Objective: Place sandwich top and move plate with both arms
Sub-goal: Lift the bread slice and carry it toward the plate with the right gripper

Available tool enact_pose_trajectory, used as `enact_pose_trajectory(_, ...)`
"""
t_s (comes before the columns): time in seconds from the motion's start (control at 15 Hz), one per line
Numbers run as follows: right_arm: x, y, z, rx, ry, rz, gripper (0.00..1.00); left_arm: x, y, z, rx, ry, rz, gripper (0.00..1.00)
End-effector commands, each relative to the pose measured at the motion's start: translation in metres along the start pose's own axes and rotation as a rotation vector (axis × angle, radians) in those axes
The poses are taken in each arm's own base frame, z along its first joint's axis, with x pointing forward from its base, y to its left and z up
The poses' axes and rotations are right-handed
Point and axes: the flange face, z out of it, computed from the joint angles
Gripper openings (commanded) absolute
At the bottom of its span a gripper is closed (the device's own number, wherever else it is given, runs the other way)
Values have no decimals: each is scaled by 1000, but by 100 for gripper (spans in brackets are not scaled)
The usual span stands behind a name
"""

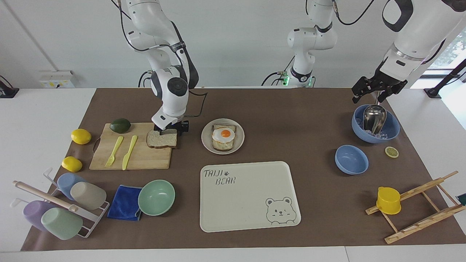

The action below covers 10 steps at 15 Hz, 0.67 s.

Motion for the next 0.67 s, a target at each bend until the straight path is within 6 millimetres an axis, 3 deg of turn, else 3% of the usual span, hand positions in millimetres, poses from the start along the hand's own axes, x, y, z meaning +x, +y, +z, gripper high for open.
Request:
enact_pose_trajectory(0.0, -6, 3, 6, 20, 3, -6, 53, -5, -3, -1, 18, -5, -4, 100)
enact_pose_trajectory(0.13, -5, 3, 5, 19, 5, -10, 28, -5, -3, -1, 18, -5, -7, 100)
enact_pose_trajectory(0.33, -3, -1, 0, 13, 3, -14, 0, -5, -3, -2, 18, -3, -7, 100)
enact_pose_trajectory(0.47, 2, -1, -11, 2, -6, -15, 0, -5, -3, -2, 18, -2, -7, 100)
enact_pose_trajectory(0.53, 8, 0, -23, -12, -17, -12, 0, -5, -5, -2, 18, -2, -10, 100)
enact_pose_trajectory(0.6, 12, -11, -41, -28, -20, -30, 0, -5, -5, -2, 18, -3, -11, 100)
